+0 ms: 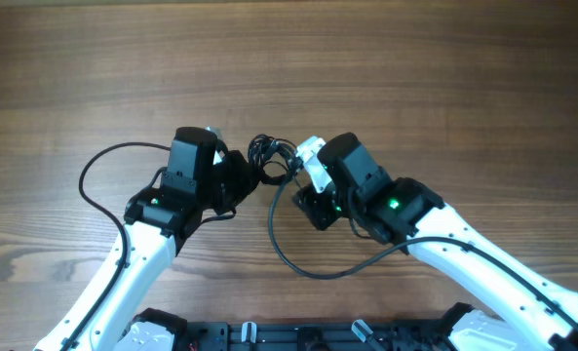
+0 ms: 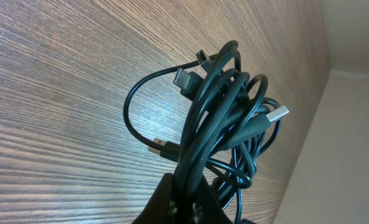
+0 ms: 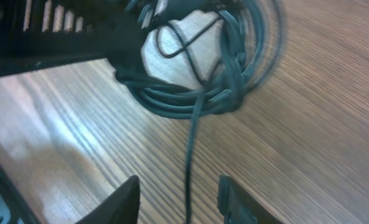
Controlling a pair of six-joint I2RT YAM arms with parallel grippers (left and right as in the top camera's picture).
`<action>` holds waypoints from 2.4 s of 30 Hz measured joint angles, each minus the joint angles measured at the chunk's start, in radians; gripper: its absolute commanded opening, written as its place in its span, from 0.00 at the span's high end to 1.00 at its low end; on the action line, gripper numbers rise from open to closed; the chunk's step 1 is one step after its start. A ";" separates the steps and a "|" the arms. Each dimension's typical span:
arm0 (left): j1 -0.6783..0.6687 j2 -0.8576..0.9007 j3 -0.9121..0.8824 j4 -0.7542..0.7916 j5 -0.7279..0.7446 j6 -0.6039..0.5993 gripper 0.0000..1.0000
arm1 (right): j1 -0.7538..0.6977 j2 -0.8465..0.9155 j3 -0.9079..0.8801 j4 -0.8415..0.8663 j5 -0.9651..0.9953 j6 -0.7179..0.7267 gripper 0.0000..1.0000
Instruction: Untangle cables
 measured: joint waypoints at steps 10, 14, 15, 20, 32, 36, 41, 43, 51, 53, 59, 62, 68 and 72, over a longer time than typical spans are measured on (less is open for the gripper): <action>0.000 0.000 0.000 0.000 0.000 0.020 0.96 | 0.000 0.040 0.000 0.071 -0.055 -0.014 0.96; 0.000 0.000 0.001 -0.019 -0.016 0.079 0.96 | 0.000 0.040 0.027 0.094 -0.055 0.023 0.96; 0.000 0.000 0.001 -0.023 -0.022 0.087 0.96 | 0.000 0.040 0.036 0.121 -0.055 0.034 0.96; 0.000 0.000 0.002 -0.050 -0.026 0.101 0.96 | -0.004 0.040 0.044 0.244 -0.040 0.111 0.96; -0.061 -0.002 0.003 -0.061 -0.003 0.082 0.96 | -0.010 0.141 0.044 0.386 0.063 0.185 0.96; -0.048 -0.002 0.003 -0.063 0.016 0.024 0.96 | -0.010 0.157 0.044 0.374 0.081 0.185 0.96; -0.004 -0.002 0.003 -0.068 0.057 -0.090 0.96 | -0.010 0.157 0.046 0.351 0.107 0.185 0.96; 0.020 -0.002 0.003 -0.067 0.061 -0.145 0.96 | -0.010 0.157 0.047 0.329 0.094 0.185 0.95; 0.042 -0.002 0.003 0.021 0.109 -0.216 0.96 | -0.016 0.157 0.050 0.335 -0.024 0.188 0.06; 0.041 -0.001 0.003 0.021 0.113 -0.219 0.96 | -0.035 0.146 0.058 0.335 -0.061 0.218 0.00; 0.108 -0.002 0.003 0.031 0.117 -0.350 0.96 | -0.255 -0.111 0.062 0.146 -0.096 0.197 0.00; 0.121 -0.002 0.003 0.030 0.117 -0.517 0.96 | -0.257 -0.146 0.055 0.091 -0.104 0.105 0.02; 0.121 -0.002 0.003 0.031 0.139 -0.769 0.96 | -0.174 -0.032 -0.189 0.478 -0.288 0.038 0.22; 0.121 -0.002 0.003 0.031 0.169 -0.801 0.96 | -0.130 0.080 -0.234 0.679 -0.330 0.079 0.38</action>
